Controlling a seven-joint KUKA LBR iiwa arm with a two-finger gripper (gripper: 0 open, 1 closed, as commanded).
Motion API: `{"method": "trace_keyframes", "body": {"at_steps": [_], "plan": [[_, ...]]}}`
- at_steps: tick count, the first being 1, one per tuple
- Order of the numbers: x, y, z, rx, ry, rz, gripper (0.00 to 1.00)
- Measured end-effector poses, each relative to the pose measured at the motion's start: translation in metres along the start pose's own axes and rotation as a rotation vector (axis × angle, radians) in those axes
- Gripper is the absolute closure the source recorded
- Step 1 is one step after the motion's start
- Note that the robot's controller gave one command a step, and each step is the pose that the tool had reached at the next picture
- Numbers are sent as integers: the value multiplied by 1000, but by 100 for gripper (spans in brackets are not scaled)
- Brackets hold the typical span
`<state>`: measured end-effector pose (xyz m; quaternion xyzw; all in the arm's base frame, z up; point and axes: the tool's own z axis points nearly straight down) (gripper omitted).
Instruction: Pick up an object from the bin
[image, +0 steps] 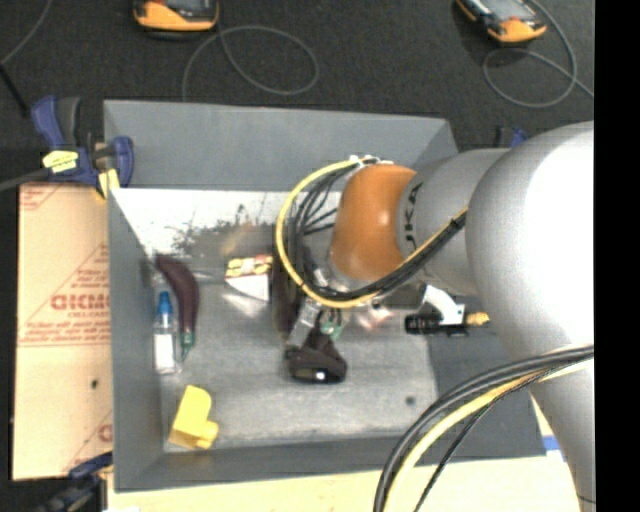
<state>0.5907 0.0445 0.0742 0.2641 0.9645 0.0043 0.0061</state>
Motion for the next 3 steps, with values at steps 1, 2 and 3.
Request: {"method": "trace_keyframes", "body": {"at_steps": [1,2,3], "plan": [[1,0,-3,0,1,0,100],[1,-1,-13,1,1,1,100],[0,-1,-22,0,-1,0,100]]}}
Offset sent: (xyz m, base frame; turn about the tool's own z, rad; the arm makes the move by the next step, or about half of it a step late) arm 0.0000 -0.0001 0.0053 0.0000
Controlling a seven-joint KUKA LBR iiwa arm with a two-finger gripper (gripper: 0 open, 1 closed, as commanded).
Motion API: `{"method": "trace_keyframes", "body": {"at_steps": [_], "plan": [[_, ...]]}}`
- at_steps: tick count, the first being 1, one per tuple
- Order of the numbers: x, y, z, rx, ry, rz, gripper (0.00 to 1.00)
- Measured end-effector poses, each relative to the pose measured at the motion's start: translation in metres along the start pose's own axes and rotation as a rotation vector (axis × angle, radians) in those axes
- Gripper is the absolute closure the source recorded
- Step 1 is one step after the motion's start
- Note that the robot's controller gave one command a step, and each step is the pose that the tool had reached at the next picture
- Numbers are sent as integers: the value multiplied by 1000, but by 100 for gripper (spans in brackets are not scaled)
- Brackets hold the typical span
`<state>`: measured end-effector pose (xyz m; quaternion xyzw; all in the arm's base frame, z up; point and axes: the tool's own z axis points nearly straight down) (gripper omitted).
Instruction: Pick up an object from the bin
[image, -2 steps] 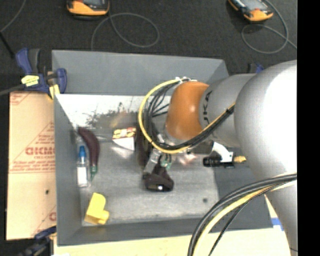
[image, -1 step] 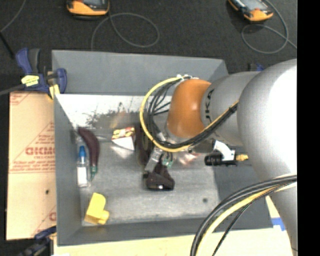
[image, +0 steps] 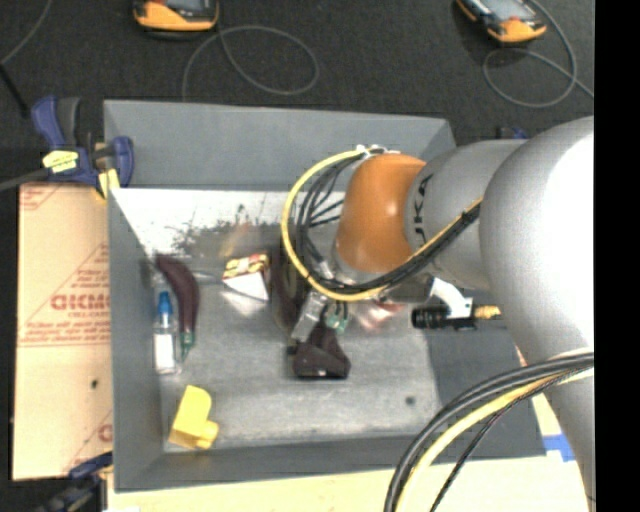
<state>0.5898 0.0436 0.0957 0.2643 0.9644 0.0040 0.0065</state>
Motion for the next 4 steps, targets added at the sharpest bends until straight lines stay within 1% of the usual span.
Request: {"method": "trace_keyframes", "body": {"at_steps": [1,3,4], "plan": [[1,-1,-10,2,3,0,100],[-1,0,-36,0,0,-1,100],[0,-1,-50,2,4,-2,100]]}}
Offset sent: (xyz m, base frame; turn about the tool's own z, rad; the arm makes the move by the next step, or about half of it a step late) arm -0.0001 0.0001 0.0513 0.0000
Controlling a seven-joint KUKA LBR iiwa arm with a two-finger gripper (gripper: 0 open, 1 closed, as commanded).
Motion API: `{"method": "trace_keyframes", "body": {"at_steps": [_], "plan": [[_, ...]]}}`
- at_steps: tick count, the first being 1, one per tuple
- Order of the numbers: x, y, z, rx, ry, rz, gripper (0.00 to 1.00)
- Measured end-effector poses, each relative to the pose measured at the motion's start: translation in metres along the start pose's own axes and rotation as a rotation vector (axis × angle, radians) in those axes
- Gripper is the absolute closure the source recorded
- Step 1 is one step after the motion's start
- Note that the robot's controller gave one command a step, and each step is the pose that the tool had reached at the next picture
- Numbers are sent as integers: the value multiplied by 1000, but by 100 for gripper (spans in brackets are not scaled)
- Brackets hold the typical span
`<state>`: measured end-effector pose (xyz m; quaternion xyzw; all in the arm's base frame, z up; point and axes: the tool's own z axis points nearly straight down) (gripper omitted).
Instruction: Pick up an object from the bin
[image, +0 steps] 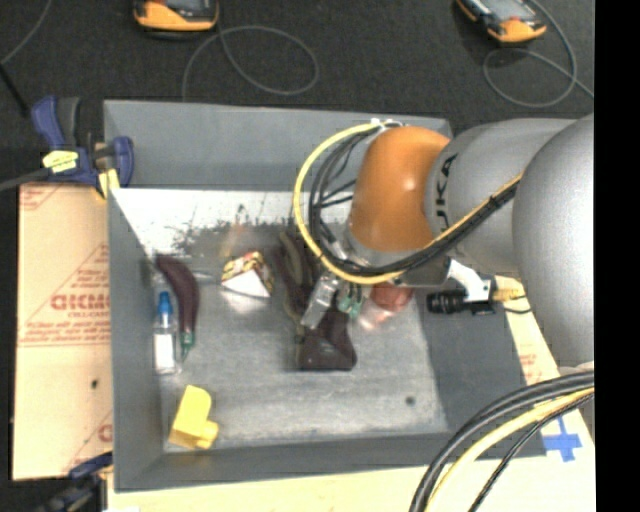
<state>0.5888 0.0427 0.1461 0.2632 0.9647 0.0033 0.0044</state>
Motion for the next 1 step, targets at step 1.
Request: {"method": "trace_keyframes", "body": {"at_steps": [1], "plan": [[-1,0,-17,-3,-4,-1,100]]}}
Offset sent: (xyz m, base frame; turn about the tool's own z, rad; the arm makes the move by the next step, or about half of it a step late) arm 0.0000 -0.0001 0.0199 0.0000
